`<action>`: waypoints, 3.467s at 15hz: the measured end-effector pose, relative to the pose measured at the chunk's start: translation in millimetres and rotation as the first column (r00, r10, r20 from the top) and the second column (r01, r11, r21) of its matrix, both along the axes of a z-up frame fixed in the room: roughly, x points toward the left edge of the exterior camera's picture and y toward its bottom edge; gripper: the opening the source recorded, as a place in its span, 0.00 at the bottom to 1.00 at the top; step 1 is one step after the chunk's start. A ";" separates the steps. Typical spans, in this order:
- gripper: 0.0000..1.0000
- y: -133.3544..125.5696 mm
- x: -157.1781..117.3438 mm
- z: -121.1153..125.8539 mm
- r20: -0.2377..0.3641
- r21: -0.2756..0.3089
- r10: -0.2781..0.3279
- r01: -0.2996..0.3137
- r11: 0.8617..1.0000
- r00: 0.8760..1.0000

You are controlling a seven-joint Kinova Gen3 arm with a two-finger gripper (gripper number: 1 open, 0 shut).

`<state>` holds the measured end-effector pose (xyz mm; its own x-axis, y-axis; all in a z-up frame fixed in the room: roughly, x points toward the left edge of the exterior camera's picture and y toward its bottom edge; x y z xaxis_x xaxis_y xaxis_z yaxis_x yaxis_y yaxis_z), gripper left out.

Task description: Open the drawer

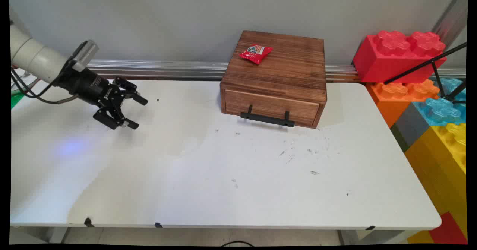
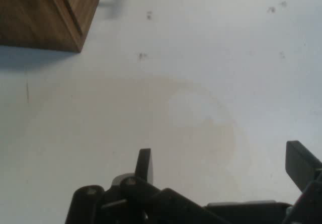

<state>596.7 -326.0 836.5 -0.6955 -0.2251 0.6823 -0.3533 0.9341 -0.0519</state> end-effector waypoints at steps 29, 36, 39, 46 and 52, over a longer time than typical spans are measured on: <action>1.00 -143.3 -314.9 34.0 0.295 -0.101 -0.080 0.115 0.988 0.952; 1.00 -171.0 -353.1 -9.6 0.361 -0.079 -0.141 0.181 0.980 0.922; 1.00 -178.1 -363.9 -24.5 0.375 -0.066 -0.164 0.203 0.977 0.912; 1.00 -190.0 -380.1 -49.8 0.393 -0.046 -0.190 0.226 0.973 0.900; 1.00 -196.8 -390.3 -64.9 0.394 -0.022 -0.190 0.216 0.976 0.899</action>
<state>206.4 -522.8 771.6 -0.9338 -0.0157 0.3575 -0.0958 0.9735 -0.2076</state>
